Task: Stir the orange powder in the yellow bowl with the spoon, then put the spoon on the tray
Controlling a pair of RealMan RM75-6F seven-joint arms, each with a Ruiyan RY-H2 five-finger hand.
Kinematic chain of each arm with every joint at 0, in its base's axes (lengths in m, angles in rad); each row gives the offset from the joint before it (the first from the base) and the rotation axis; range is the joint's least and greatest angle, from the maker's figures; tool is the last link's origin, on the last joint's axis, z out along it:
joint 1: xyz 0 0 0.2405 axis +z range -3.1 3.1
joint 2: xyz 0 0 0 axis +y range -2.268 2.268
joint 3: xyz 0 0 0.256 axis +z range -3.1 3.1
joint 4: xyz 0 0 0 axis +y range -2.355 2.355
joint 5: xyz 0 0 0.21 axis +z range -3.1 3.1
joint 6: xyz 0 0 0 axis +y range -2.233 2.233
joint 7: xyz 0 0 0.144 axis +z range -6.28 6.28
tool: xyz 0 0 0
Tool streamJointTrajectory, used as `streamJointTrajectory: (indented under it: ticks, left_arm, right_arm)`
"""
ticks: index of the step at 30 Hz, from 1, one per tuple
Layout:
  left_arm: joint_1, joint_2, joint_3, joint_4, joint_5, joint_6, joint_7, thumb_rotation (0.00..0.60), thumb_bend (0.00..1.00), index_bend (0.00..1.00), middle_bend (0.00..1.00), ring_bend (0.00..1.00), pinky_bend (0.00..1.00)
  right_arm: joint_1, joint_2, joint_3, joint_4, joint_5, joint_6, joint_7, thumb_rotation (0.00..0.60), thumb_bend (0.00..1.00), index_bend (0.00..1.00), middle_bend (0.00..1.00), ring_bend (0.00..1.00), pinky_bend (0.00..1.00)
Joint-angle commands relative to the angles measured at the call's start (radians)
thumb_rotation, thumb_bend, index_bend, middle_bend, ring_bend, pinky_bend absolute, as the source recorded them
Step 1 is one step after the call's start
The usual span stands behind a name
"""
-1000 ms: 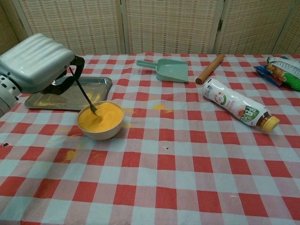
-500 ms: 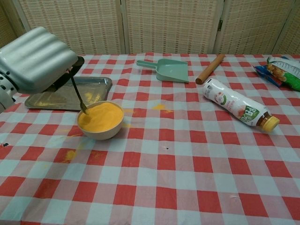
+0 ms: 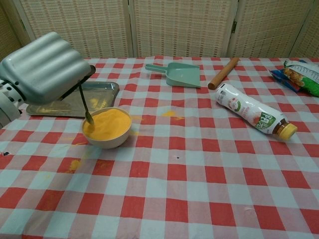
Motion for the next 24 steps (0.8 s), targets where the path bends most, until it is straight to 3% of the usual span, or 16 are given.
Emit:
streamJointTrajectory:
  ticks: [1,8,15,19,24]
  left_arm:
    - [0.002,0.000,-0.007,-0.011,-0.011,-0.002,-0.046,0.600,0.53,0.88,1.00,1.00,1.00]
    - [-0.008,0.015,-0.085,-0.031,-0.035,0.015,-0.279,0.600,0.53,0.88,1.00,1.00,1.00]
    - [-0.028,0.014,-0.186,0.011,-0.145,-0.021,-0.556,0.600,0.53,0.88,1.00,1.00,1.00]
    - [-0.053,-0.008,-0.241,0.083,-0.233,-0.068,-0.681,0.600,0.53,0.88,1.00,1.00,1.00]
    - [-0.107,-0.098,-0.311,0.292,-0.330,-0.120,-0.848,0.600,0.53,0.88,1.00,1.00,1.00]
  right_arm:
    - [0.000,-0.001,0.001,0.000,0.001,-0.001,-0.002,0.600,0.04,0.00,0.00,0.00,0.00]
    - [0.002,-0.004,0.006,-0.002,0.016,-0.010,-0.011,0.600,0.04,0.00,0.00,0.00,0.00]
    - [0.002,-0.008,0.014,-0.005,0.034,-0.018,-0.023,0.600,0.04,0.00,0.00,0.00,0.00]
    - [0.003,-0.006,0.014,-0.011,0.039,-0.023,-0.020,0.600,0.04,0.00,0.00,0.00,0.00]
    - [0.005,0.006,0.009,-0.014,0.035,-0.027,0.001,0.600,0.04,0.00,0.00,0.00,0.00]
